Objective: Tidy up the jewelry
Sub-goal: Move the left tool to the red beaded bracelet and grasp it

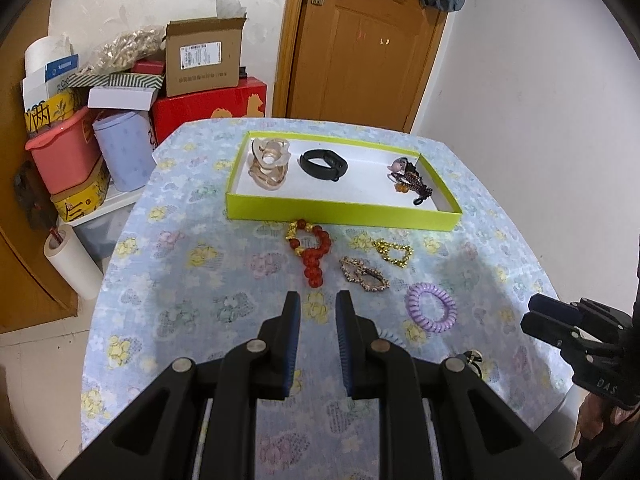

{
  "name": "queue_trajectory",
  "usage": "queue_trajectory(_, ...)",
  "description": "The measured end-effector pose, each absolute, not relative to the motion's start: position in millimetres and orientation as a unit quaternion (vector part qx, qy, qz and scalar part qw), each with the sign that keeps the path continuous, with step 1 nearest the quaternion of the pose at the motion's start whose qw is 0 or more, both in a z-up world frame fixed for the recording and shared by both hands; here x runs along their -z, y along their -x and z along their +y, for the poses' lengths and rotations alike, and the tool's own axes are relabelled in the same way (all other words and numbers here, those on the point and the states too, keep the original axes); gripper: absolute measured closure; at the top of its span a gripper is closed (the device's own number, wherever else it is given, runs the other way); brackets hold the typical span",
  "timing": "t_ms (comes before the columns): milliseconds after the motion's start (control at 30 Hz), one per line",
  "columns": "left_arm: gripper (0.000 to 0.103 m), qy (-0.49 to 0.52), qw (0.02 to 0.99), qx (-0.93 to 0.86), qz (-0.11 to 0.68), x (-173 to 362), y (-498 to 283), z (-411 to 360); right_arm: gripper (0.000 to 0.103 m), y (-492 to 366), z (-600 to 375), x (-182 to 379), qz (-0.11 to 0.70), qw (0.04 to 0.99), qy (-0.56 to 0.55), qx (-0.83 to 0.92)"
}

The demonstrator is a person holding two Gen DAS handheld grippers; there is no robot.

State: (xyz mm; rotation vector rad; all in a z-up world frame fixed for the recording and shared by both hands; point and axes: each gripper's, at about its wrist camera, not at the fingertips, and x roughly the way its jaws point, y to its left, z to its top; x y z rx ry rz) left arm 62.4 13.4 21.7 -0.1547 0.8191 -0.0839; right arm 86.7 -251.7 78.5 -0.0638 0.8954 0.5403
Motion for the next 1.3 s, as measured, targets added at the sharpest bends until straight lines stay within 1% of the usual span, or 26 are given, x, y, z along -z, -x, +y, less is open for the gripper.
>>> queue_trajectory(600,0.084,0.096,0.896,0.049,0.431,16.0,-122.9,15.8,0.071,-113.5,-233.2,-60.2,0.441,0.853,0.043,-0.275)
queue_trajectory(967,0.084,0.093,0.893,0.058,0.437,27.9,-136.5,10.9,0.071,-145.6,-216.8,-48.7,0.443,0.848,0.057,-0.286)
queue_trajectory(1000,0.085,0.093,0.892,0.056,0.438,29.1,-137.6,11.1,0.071,-149.7,-214.7,-47.2,0.444,0.847,0.059,-0.287)
queue_trajectory(1100,0.093,0.091,0.894,0.055,0.436,30.6,-138.2,11.8,0.071,-159.1,-209.1,-42.8,0.447,0.843,0.063,-0.291)
queue_trajectory(1300,0.093,0.091,0.897,0.05,0.429,30.7,-133.7,17.3,0.071,-174.1,-197.7,-33.3,0.456,0.832,0.074,-0.307)
